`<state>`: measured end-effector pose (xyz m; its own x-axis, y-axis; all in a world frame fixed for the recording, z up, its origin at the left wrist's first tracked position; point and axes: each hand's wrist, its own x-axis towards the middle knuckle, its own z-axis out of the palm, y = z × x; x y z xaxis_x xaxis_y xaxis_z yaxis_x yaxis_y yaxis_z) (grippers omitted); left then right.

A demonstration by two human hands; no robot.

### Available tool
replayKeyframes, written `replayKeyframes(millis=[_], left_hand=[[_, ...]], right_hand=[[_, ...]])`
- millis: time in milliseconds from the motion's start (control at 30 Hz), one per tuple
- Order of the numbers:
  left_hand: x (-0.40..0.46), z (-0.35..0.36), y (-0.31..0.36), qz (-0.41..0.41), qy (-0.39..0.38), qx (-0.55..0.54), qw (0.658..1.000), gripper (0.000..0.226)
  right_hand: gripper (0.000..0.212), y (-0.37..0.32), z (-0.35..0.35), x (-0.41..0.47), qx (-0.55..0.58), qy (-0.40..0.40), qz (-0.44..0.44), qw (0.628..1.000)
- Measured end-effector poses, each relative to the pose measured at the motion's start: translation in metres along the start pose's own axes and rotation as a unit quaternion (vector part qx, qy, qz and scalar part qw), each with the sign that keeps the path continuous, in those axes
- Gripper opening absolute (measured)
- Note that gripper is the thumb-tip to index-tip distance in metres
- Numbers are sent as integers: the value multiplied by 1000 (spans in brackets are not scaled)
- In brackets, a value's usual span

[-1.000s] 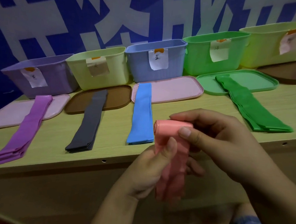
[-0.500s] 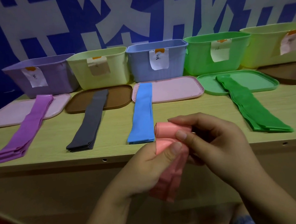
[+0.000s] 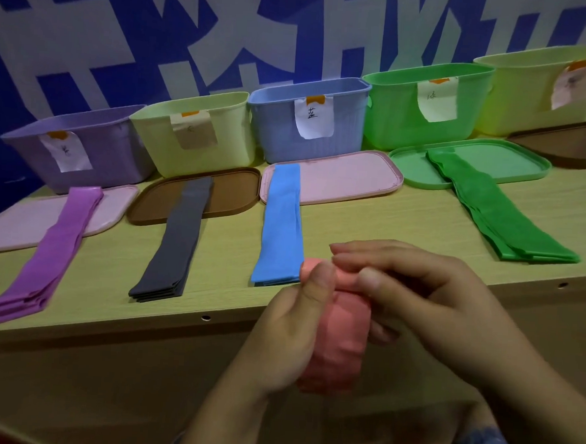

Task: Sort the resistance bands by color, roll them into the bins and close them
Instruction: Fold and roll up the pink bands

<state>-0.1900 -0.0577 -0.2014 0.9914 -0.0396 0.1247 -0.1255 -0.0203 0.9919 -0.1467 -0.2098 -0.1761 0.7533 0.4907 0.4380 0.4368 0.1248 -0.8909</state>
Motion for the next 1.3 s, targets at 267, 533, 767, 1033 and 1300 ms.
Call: replayKeyframes(millis=[267,533,767,1033,1300], left_hand=[[-5,-8,7,8,-78,25,997,50],[4,-8,4,-29,-76,-106,991,60],[7,4,8,-60,-93,-108,988,25],[4,-2,9,-4,-113,-19,993,34],[4,1,8,-1,-55,-68,996,69]], right_hand=[[20,-11,-8,0,5,-79,88,993],[18,-15,-4,-2,-42,12,31,999],[16,-1,-3,3,-56,76,-3,996],[25,8,6,5,-130,105,-49,985],[28,11,8,-2,-160,70,-105,979]])
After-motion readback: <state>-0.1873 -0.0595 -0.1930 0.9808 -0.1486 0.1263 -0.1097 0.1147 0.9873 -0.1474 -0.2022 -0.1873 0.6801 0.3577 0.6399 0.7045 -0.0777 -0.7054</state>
